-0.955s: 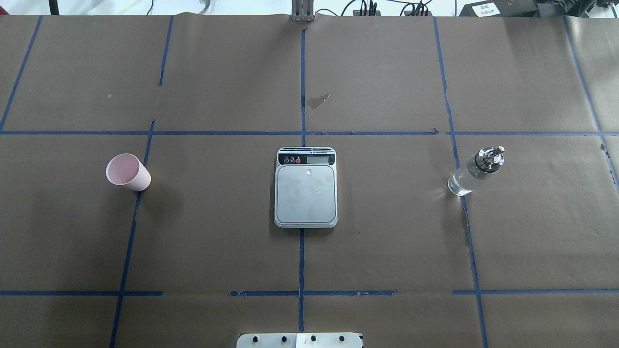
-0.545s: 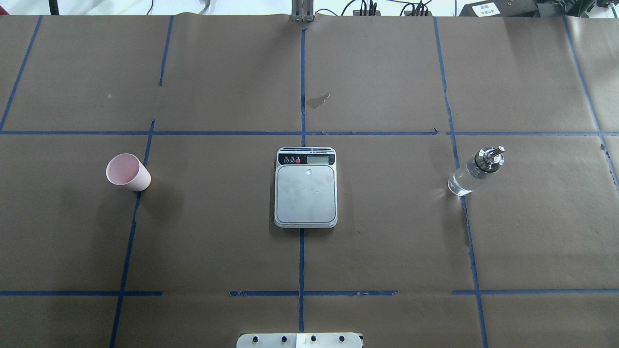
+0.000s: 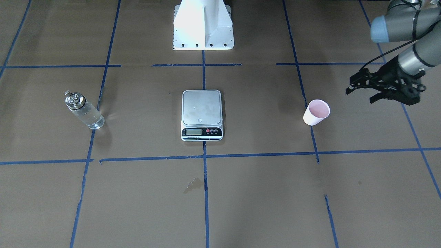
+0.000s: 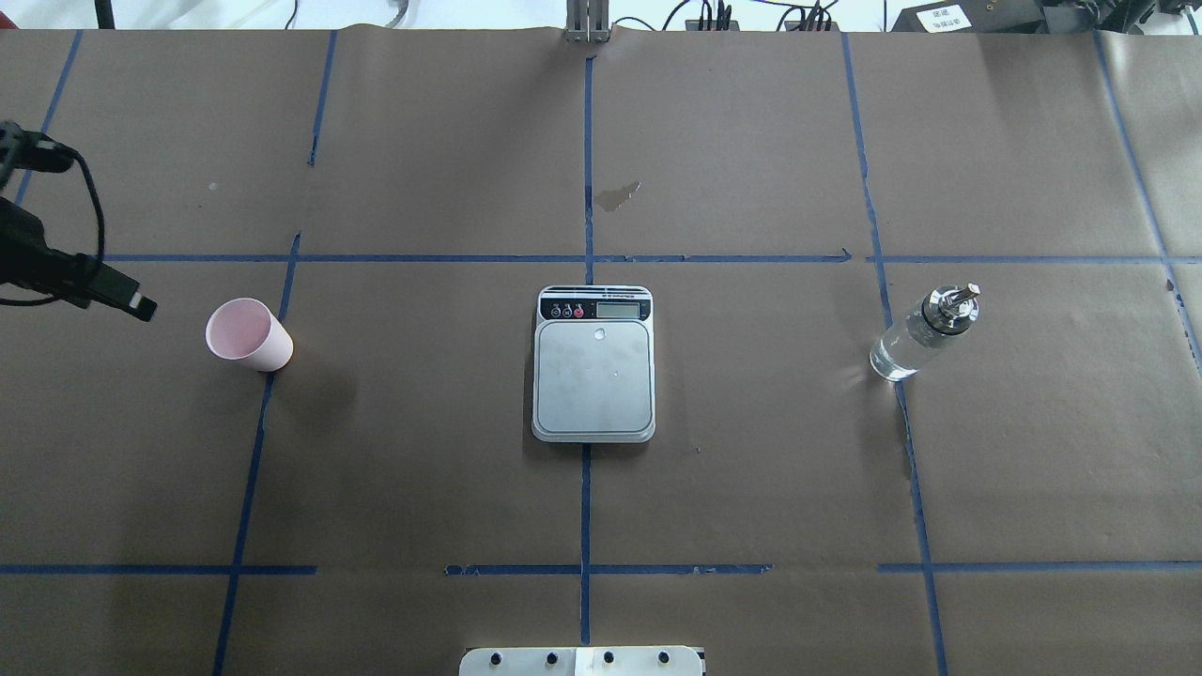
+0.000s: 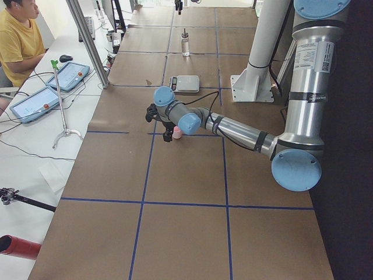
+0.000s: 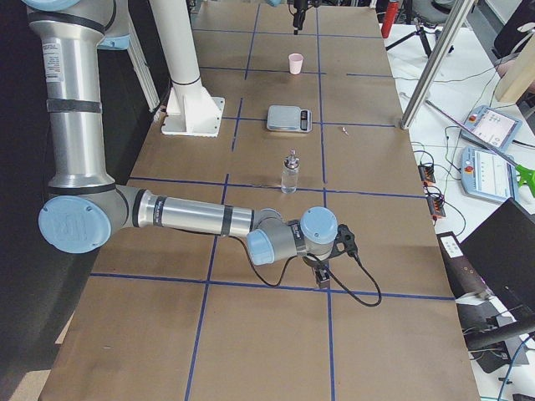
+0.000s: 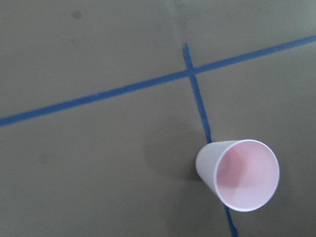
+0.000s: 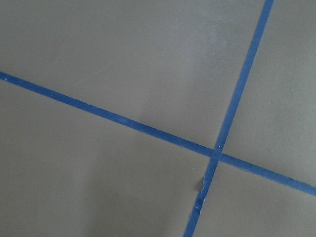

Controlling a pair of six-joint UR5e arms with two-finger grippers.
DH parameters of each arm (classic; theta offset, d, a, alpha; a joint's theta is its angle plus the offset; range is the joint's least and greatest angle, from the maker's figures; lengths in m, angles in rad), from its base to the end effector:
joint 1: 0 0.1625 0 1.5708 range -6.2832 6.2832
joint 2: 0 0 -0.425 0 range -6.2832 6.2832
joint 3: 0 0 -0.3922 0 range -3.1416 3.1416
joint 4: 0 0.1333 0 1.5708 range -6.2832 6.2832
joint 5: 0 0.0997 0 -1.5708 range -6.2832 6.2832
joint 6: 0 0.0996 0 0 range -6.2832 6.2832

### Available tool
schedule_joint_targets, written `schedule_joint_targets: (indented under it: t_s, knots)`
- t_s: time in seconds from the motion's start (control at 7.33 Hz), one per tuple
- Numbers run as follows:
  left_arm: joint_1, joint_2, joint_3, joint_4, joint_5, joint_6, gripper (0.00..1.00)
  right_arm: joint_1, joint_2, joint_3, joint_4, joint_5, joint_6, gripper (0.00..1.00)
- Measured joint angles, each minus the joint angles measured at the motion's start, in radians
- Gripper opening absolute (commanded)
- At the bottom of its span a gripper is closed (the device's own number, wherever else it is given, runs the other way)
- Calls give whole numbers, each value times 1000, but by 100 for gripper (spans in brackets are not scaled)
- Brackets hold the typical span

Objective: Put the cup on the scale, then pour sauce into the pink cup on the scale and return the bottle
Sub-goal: 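Grasp the pink paper cup with the left gripper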

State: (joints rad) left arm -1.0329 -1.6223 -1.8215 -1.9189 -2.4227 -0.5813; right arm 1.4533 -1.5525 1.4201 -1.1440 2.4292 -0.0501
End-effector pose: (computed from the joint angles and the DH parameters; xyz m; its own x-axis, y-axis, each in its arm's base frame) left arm 0.2139 -0.4725 0.4620 0.5015 0.2337 -0.8330 -0.1584 0.9714 0.1771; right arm -0.0024 -0.5141 0.6726 0.6170 -0.3419 0.7088 0.1433 0.9344 0.3261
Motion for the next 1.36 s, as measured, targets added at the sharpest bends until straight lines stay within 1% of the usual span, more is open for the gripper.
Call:
schedule_joint_targets:
  t_s: [0.14,0.41,0.55,0.82,0.95,1.09,1.23,1.36]
  knots:
    - [63,-1,15,-54,36,-105,92,0,-3,2,6,24,1,100]
    - [114,-6,63,-121,70,-189,92,0,-5,4,9,45,1,100]
    - [122,-18,84,-132,73,-198,92,-1,-10,5,15,59,0,100]
    - [126,-50,107,-137,74,-202,91,-1,-30,2,74,76,7,100]
    - [126,-61,111,-137,74,-201,90,-1,-35,4,96,78,19,100]
    - [126,-70,118,-137,75,-199,86,-1,-37,6,107,81,29,100]
    - [126,-80,134,-138,75,-197,72,-1,-39,7,111,83,34,100]
    - [126,-92,151,-138,78,-197,9,-1,-39,8,112,84,37,100]
